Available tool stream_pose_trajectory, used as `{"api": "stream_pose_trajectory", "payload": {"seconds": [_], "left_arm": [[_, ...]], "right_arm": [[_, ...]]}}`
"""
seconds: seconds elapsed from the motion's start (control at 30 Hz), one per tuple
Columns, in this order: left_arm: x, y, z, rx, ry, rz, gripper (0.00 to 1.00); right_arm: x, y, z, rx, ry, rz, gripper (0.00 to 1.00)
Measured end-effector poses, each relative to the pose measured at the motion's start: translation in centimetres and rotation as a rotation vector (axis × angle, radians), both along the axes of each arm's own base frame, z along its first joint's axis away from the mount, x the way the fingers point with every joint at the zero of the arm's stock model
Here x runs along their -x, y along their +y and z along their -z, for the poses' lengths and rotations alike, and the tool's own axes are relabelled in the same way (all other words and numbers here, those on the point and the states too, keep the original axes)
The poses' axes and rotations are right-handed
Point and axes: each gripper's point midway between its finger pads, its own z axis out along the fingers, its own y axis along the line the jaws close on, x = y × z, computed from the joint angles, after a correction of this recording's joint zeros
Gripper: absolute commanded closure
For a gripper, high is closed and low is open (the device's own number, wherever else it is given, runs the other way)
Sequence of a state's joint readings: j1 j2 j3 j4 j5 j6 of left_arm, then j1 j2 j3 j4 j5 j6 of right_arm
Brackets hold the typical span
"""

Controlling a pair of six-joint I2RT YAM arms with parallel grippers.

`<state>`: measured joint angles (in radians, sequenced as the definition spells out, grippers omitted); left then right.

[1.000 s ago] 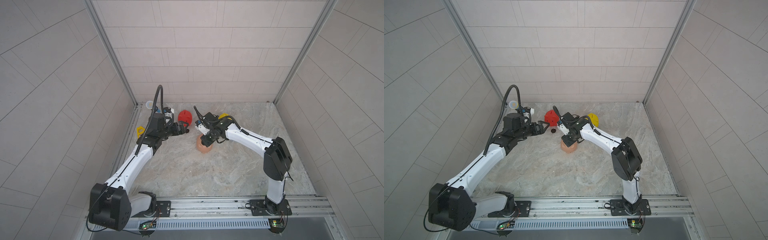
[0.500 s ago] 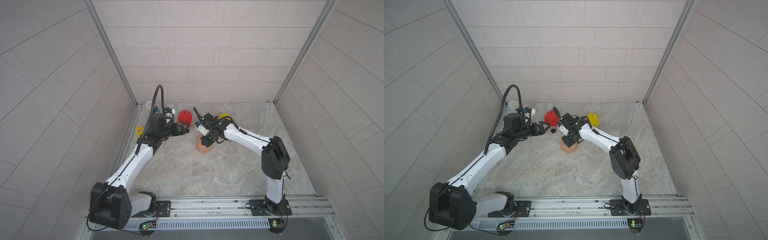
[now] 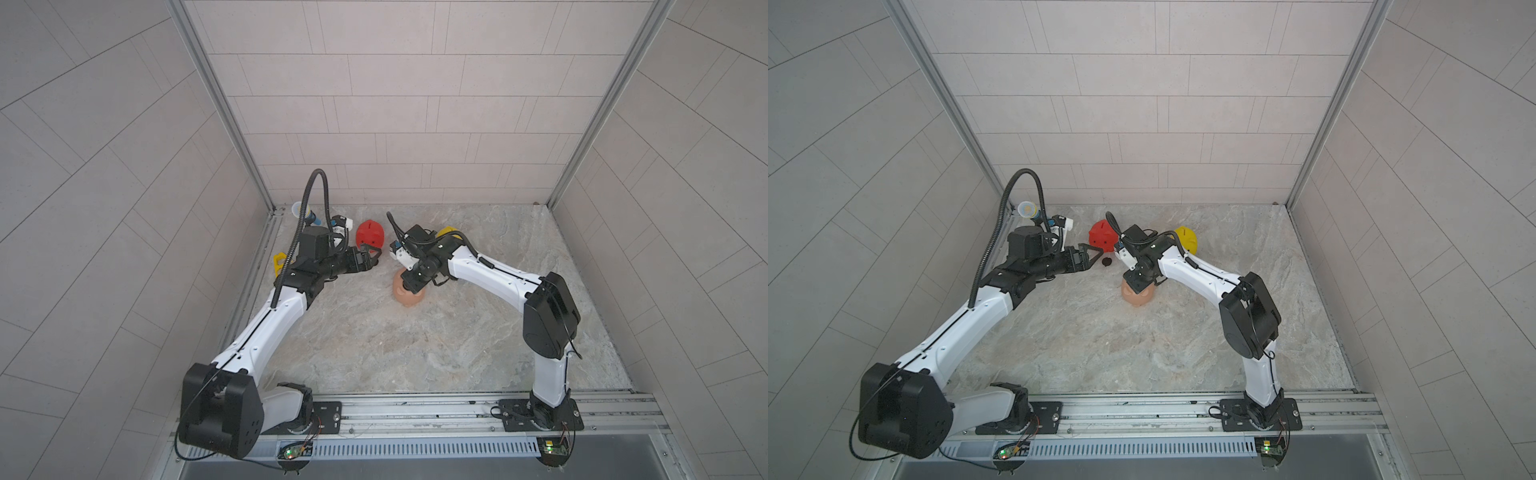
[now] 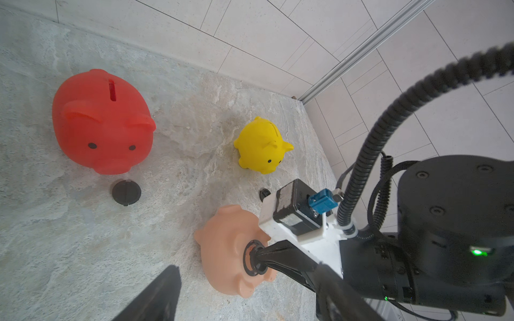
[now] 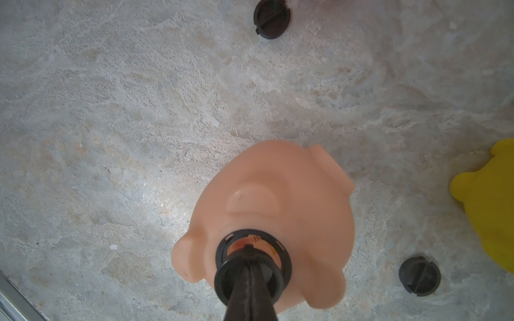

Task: Close piggy banks
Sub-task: Insert the knob into the piggy bank.

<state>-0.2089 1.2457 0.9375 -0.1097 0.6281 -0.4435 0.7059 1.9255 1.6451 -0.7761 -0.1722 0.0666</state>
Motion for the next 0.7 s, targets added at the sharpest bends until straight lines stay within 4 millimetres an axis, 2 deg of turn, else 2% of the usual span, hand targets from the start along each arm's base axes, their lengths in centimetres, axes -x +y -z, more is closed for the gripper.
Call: {"api": "stream_pose_trajectory", "payload": {"seconds": [0.7], "left_arm": [[-0.01, 0.0, 0.01, 0.0, 0.0, 0.0, 0.18]], "right_arm": [[-0.32, 0.15, 0.85, 0.023, 0.015, -0.005, 1.0]]}}
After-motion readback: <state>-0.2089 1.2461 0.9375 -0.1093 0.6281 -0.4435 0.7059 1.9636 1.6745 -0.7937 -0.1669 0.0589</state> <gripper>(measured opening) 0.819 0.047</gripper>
